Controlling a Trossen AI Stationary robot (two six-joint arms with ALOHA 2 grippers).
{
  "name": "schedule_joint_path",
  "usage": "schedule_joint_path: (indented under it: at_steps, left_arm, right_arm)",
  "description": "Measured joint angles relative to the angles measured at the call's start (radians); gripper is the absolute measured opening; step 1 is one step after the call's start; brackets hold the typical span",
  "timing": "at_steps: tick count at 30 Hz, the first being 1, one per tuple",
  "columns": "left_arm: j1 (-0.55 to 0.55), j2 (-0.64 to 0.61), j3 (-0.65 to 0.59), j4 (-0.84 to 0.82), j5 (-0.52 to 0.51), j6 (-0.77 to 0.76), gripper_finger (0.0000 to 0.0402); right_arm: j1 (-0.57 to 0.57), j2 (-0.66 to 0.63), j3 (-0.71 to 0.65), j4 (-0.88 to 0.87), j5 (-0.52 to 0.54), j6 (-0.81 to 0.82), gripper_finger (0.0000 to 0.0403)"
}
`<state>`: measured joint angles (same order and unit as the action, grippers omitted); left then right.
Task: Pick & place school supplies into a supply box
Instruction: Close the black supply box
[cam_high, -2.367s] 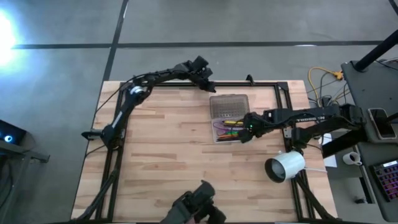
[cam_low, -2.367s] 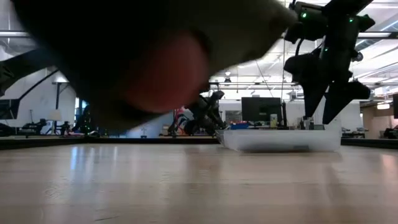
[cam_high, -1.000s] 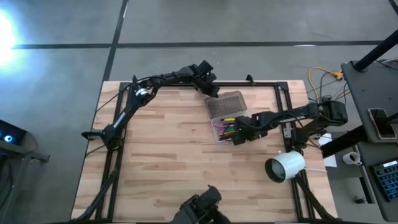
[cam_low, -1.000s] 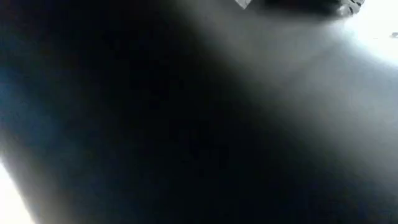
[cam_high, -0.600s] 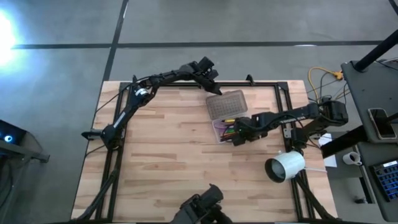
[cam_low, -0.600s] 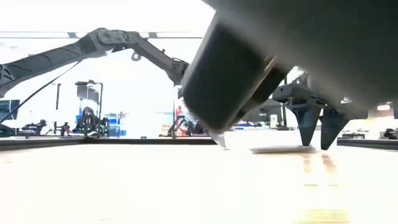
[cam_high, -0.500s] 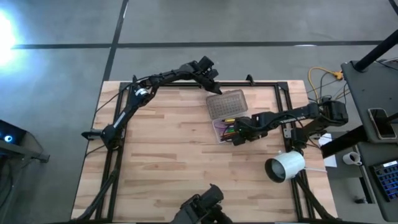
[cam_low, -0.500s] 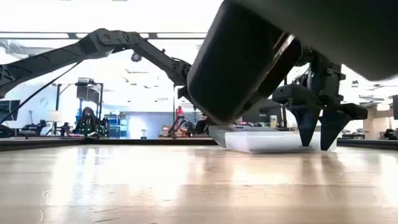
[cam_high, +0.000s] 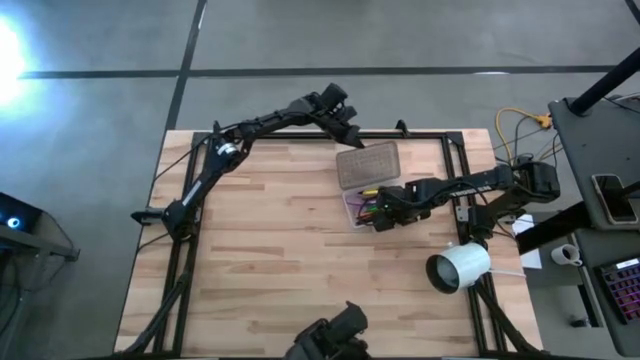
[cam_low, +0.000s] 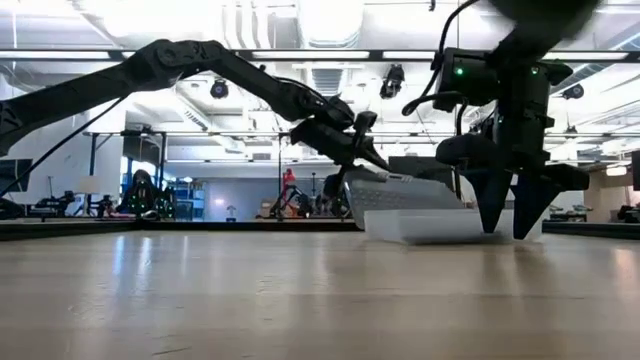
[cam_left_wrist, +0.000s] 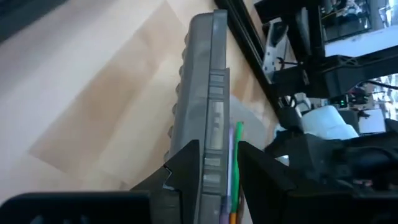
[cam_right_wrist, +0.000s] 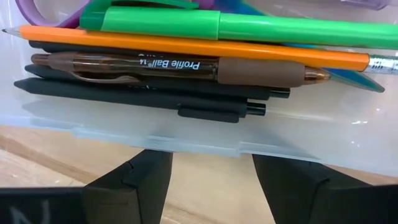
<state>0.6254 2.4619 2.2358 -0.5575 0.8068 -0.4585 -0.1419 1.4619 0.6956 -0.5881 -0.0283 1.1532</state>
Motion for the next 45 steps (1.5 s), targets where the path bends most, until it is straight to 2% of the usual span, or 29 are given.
schedule_joint_path:
  at_steps: [4, 7, 10, 12, 21, 29, 32, 39, 45]
  left_arm:
    - [-0.027, -0.002, 0.011, 0.004, 0.039, -0.013, 0.0093]
    - [-0.048, -0.008, 0.02, 0.005, 0.107, -0.034, 0.0093]
    - [-0.07, -0.008, 0.031, 0.006, 0.196, -0.058, 0.0093]
    - [-0.082, -0.012, 0.031, 0.004, 0.218, -0.062, 0.0093]
    - [-0.142, -0.009, -0.025, -0.011, 0.168, -0.05, 0.0093]
    - [-0.161, -0.015, -0.112, 0.018, 0.181, -0.041, 0.0093]
    - [-0.163, -0.016, -0.115, 0.031, 0.182, -0.046, 0.0093]
    - [-0.161, -0.028, -0.109, 0.052, 0.179, -0.055, 0.0093]
    - [-0.16, -0.046, -0.11, 0.06, 0.118, -0.021, 0.0093]
  right_arm:
    - [-0.007, -0.001, 0.0, 0.001, -0.007, -0.007, 0.021]
    - [-0.006, -0.001, 0.0, 0.008, -0.001, -0.002, 0.021]
    - [-0.006, -0.001, 0.0, 0.021, 0.04, -0.003, 0.021]
    - [-0.008, -0.002, 0.0, 0.029, 0.081, -0.008, 0.021]
    - [-0.017, -0.002, 0.007, 0.063, 0.215, -0.034, 0.021]
    - [-0.012, -0.002, 0.03, 0.039, 0.207, -0.077, 0.021]
    - [-0.011, -0.019, 0.032, 0.037, 0.165, -0.088, 0.021]
    - [0.012, -0.161, 0.032, -0.028, 0.167, -0.048, 0.021]
    - [0.002, -0.305, 0.031, -0.093, 0.281, 0.008, 0.021]
